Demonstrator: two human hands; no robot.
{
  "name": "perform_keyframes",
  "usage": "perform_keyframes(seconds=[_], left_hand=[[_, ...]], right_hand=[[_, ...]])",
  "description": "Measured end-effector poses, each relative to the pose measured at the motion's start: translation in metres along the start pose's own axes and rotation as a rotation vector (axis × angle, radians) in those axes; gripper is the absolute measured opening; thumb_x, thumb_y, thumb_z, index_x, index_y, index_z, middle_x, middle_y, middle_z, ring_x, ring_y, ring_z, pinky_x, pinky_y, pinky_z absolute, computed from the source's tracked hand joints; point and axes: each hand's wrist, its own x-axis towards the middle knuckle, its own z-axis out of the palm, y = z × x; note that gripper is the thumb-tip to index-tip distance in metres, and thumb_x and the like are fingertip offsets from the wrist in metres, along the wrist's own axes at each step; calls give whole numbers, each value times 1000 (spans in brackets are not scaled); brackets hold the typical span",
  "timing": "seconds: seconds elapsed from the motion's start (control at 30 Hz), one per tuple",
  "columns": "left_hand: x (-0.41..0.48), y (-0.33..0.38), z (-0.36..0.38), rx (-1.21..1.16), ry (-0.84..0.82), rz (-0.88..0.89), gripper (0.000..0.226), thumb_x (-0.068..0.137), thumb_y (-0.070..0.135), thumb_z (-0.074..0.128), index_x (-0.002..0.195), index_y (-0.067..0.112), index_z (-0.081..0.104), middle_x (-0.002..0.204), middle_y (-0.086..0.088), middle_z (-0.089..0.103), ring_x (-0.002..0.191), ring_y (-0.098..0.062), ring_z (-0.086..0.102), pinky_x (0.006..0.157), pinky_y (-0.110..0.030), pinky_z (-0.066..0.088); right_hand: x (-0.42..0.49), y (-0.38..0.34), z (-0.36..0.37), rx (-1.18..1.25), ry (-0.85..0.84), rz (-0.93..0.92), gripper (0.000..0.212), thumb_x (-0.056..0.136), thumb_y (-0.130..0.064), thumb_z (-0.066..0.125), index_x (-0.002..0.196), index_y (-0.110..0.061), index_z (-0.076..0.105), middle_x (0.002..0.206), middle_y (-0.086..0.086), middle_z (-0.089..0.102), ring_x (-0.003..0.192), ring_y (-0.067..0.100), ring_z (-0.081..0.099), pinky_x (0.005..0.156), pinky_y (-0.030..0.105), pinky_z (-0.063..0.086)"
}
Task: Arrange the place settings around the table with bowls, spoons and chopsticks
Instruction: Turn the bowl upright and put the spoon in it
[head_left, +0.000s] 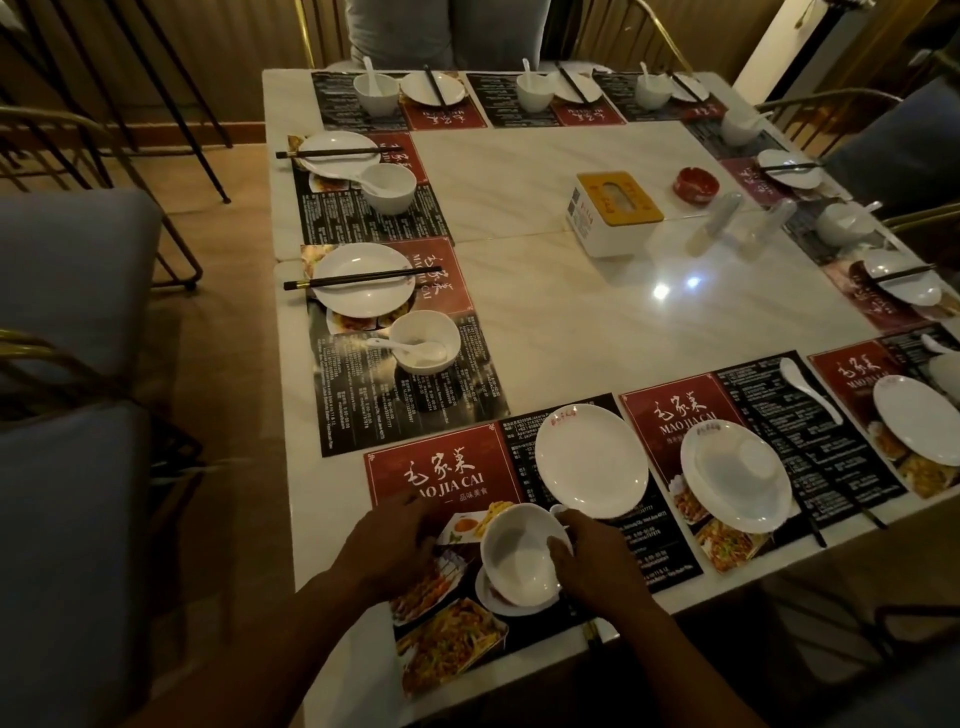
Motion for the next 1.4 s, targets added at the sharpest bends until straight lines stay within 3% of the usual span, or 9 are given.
perform_keyframes(seconds=[0.27,0.37,0.5,0.63,1.03,1.13,1.23,1.33,1.4], left_hand=[[-1,-4,-2,-111,-91,-4,34,94,47,53,127,41,54,125,13,59,110,-4,55,96,-32,50],[1,4,-15,-403,-44,-66,26,97,50,48,116,38,62,114,15,65,102,-4,62,91,-37,56],[9,16,-39,-834,-110,-216,32,96,44,56,127,37,57,120,6,64,99,-18,69,76,-39,62],[25,18,-51,-983,-7,-280,33,94,20,63,115,45,61,122,7,65,107,-18,66,87,-44,60],[62,26,-38,-982,169,-483,51,87,4,61,124,39,61,121,0,67,102,-19,65,80,-38,59],[64,31,-33,-955,206,-494,51,88,6,61,129,36,60,122,-1,67,102,-18,65,87,-42,57],[59,35,-28,-671,328,-502,43,92,22,63,134,31,57,126,2,64,108,-18,62,92,-37,52],[51,58,-17,-342,624,-416,30,90,24,66,119,23,62,110,4,64,94,-9,63,73,-18,47],[50,86,-5,-317,592,-261,24,89,19,67,112,26,63,102,8,66,82,0,62,66,-14,50]], right_hand=[[4,-6,6,-60,23,55,16,92,-18,61,106,-25,67,93,-10,68,88,6,64,65,13,45],[14,-22,8,-61,39,65,17,93,-19,62,109,-19,68,98,-2,71,92,14,66,70,19,47],[43,-56,11,-52,75,28,23,95,-24,59,115,-17,68,102,2,73,90,16,66,79,28,51],[72,-82,15,-15,114,21,23,95,-24,59,116,-17,68,103,3,73,87,15,63,76,25,44],[116,-78,5,13,-19,-18,28,95,-29,59,121,-23,67,112,2,72,101,18,64,82,26,45],[119,-72,0,28,-70,-51,29,95,-31,59,122,-23,67,112,2,71,103,20,64,83,28,46],[123,-68,-9,40,-112,-77,28,97,-36,55,118,-24,69,108,0,72,99,17,64,78,26,44],[132,-40,-35,19,7,-100,23,98,-29,53,109,-19,71,104,1,73,94,17,66,78,25,44],[142,-9,-58,-57,133,-93,21,96,-23,56,112,-17,68,108,3,70,99,19,64,85,29,49]])
